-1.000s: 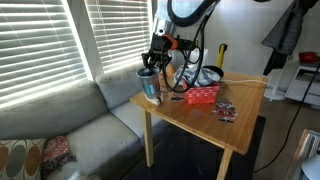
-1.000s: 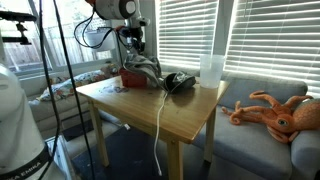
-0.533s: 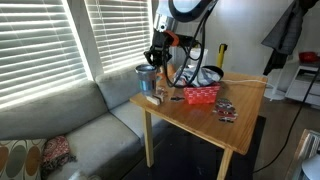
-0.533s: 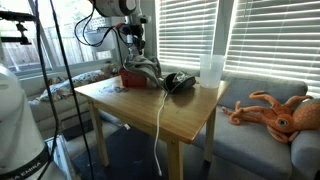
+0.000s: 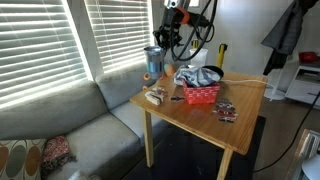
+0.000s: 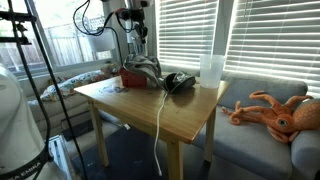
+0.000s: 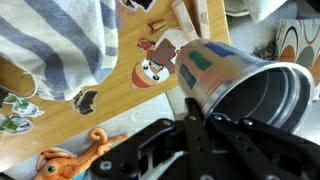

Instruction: Move the metallic cup from the left edge to the right edge of the table

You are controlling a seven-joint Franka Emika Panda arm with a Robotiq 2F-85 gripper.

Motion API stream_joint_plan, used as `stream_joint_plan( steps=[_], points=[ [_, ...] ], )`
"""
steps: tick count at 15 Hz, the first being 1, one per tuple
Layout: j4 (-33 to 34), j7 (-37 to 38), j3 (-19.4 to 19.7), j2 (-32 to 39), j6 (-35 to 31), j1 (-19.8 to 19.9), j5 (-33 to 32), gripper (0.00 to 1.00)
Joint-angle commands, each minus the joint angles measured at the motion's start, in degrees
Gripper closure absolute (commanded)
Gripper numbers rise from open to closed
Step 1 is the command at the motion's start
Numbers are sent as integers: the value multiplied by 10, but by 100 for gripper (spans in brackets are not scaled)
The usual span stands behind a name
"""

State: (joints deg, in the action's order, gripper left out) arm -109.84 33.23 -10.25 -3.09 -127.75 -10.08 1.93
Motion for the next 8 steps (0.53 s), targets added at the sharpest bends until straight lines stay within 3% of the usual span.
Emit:
stream_joint_plan(
  steps=[1, 8],
  points=[
    [-20, 37, 20, -71, 19, 27, 17, 96],
    [-76, 111, 70, -157, 27, 115, 10, 97]
  ],
)
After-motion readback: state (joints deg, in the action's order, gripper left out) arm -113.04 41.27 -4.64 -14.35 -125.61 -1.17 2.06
